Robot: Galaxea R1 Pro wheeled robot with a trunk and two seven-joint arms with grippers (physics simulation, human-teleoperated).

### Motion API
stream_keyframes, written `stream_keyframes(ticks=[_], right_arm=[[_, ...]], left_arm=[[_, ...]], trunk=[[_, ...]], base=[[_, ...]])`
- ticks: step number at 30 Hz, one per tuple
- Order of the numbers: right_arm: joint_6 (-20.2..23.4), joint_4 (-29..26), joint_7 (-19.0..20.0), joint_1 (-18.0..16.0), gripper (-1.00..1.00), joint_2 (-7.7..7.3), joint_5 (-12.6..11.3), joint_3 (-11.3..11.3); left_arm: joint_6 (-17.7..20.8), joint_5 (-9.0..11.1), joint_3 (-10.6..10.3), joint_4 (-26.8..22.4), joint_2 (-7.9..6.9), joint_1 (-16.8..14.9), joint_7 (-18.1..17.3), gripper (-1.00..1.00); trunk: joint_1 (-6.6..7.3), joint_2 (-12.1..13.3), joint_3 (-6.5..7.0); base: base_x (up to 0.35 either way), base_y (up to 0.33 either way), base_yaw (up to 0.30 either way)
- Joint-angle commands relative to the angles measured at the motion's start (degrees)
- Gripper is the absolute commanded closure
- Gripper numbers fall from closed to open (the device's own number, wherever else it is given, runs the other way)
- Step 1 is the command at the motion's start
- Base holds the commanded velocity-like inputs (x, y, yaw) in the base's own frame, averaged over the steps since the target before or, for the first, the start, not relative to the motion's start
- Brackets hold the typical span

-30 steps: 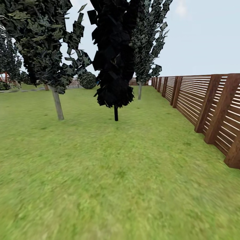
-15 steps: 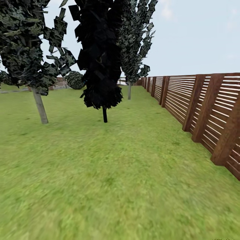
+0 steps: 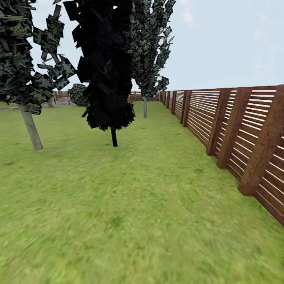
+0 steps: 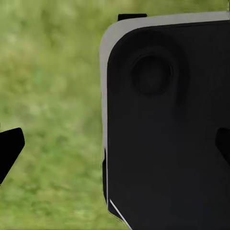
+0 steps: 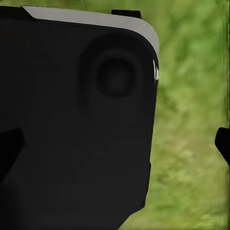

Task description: Take the three Easter eggs out of the wicker basket on the lawn in the garden, then place them on the lawn next to a single tree (choose any tree) so that all three eggs are next to the same tree and none are left in the basket.

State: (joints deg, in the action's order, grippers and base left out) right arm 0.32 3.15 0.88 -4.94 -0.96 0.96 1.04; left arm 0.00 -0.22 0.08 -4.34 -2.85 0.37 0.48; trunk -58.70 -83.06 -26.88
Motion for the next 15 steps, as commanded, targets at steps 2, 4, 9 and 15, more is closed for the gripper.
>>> stream_keyframes(ticks=[2, 4, 9, 15], right_arm=[[0.03, 0.1, 0.09, -0.07, -1.0, -0.01, 0.14, 0.15], [0.03, 0.1, 0.08, -0.07, -1.0, -0.01, 0.3, 0.17], [0.03, 0.1, 0.09, -0.06, -1.0, -0.08, 0.44, 0.18], [0.03, 0.09, 0.09, -0.06, -1.0, -0.1, 0.56, 0.19]], left_arm=[[0.0, -0.1, 0.01, -0.38, -0.17, 0.01, 0.05, -1.0], [0.0, -0.09, 0.01, -0.59, -0.29, 0.02, 0.05, -1.0], [-0.08, -0.11, 0.01, -0.74, -0.26, 0.06, 0.04, -1.0], [-0.07, -0.22, 0.01, -0.74, -0.17, 0.05, -0.26, -1.0]], trunk=[[-0.02, -0.02, -0.05], [-0.02, -0.02, -0.05], [-0.02, -0.02, -0.05], [-0.02, -0.02, -0.05]], base=[[0.284, -0.171, 0.0], [0.309, -0.127, 0.0], [0.308, -0.156, 0.0], [0.282, -0.204, 0.0]])
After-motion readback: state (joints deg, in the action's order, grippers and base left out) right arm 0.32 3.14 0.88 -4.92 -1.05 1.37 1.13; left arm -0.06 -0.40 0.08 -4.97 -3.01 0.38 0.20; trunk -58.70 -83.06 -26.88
